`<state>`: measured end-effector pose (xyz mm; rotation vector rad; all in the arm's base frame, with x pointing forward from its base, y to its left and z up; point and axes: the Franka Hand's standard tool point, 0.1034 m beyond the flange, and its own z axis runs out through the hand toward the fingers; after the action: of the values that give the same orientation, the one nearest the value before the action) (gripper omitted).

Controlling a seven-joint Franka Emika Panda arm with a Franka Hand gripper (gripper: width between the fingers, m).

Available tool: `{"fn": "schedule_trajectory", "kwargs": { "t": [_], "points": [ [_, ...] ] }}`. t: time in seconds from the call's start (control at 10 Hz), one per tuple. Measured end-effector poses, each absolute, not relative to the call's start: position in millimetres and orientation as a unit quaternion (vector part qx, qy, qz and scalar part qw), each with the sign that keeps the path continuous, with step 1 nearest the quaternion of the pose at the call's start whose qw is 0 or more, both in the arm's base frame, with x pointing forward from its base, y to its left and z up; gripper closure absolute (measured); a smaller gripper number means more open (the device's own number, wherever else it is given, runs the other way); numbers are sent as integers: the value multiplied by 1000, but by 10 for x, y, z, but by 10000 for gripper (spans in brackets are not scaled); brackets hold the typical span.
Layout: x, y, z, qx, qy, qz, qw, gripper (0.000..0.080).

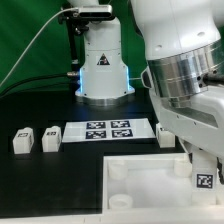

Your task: Assemble one leg

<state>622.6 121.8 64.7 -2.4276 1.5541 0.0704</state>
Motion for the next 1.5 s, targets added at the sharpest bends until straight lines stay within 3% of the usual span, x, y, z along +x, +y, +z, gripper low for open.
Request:
{"fn": "schedule_trajectory", "kwargs": {
  "t": [0.2,0.5,0.6,0.7,0.8,0.9,1.0,1.5],
  "points": [
    [6229,1201,651,-899,420,8,122,151],
    [6342,1143,684,-989,126,-35,65,151],
    [6338,1157,682,-988,137,-34,67,151],
    [6339,1151,682,-988,137,-34,67,274],
    [6336,1167,683,-981,179,-30,73,409],
    [6321,1167,676,-962,261,-21,78,409],
    [6305,1127,662,-943,322,-14,77,492],
    [6261,1088,640,-733,673,30,101,495]
  ]
}}
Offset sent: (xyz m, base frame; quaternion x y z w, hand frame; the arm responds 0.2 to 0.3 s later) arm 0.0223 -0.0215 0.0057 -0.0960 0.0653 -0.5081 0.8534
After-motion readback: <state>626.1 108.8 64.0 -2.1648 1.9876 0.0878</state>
